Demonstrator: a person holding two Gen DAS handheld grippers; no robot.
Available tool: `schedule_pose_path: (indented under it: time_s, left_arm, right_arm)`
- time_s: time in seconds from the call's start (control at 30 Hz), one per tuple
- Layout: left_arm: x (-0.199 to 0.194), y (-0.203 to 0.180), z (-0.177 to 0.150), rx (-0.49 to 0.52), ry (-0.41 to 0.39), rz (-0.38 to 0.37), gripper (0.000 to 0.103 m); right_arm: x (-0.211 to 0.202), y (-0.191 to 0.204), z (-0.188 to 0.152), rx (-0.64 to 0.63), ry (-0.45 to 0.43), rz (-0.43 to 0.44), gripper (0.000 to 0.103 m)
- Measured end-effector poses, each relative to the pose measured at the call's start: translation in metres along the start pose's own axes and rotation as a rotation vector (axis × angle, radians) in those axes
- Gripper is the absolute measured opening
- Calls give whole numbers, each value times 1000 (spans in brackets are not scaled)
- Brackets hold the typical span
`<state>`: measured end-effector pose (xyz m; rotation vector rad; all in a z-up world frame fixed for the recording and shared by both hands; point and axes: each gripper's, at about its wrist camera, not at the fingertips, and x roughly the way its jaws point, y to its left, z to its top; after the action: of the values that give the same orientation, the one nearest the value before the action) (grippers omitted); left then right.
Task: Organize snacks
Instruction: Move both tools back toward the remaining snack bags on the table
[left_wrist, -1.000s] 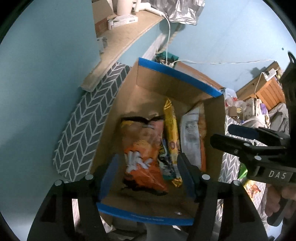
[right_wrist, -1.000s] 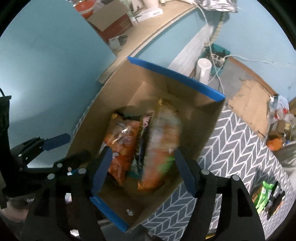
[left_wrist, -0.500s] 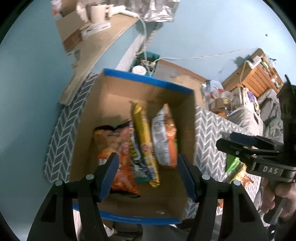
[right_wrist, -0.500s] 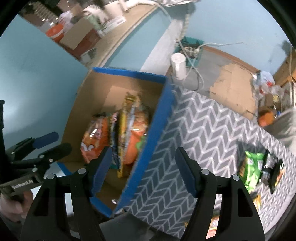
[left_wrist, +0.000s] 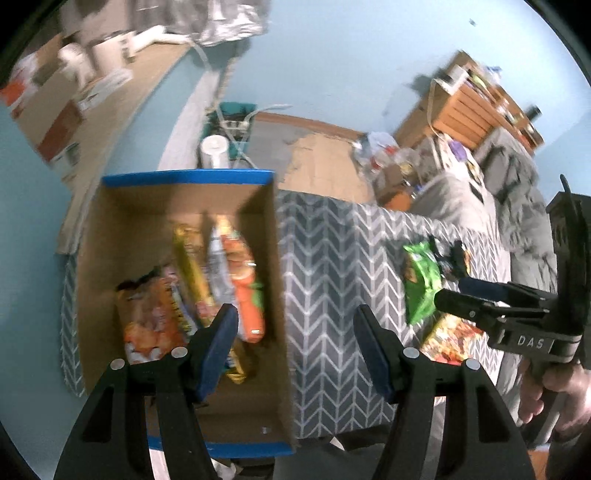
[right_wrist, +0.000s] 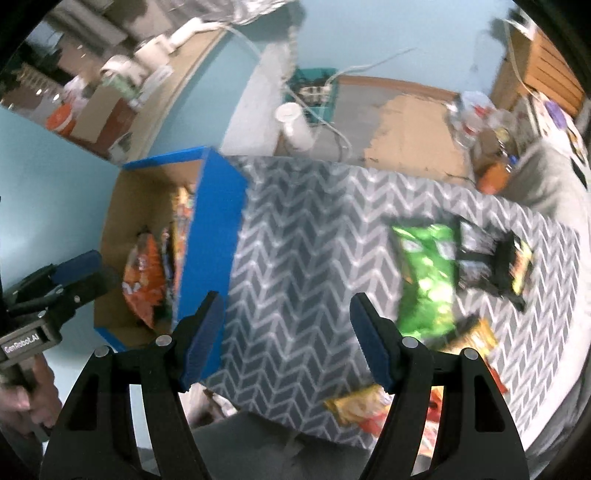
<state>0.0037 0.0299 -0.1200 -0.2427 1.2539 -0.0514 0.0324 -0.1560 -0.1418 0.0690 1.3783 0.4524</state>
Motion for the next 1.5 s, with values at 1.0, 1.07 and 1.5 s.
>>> schedule_pose_path:
  time_s: [1.0,1.07,1.5]
  left_arm:
    - [101,-187,-32,507,268,-123,67]
    - [106,-194,-36,522,277,-125,67]
    - [149,-224,-52,537,305,-115,68]
  right_arm:
    - [-25,-192,-144,586,0,-118,73]
    - [-22,-199,-148,602,1,-118,73]
    - [27,-219,-139,618,38,-107,73]
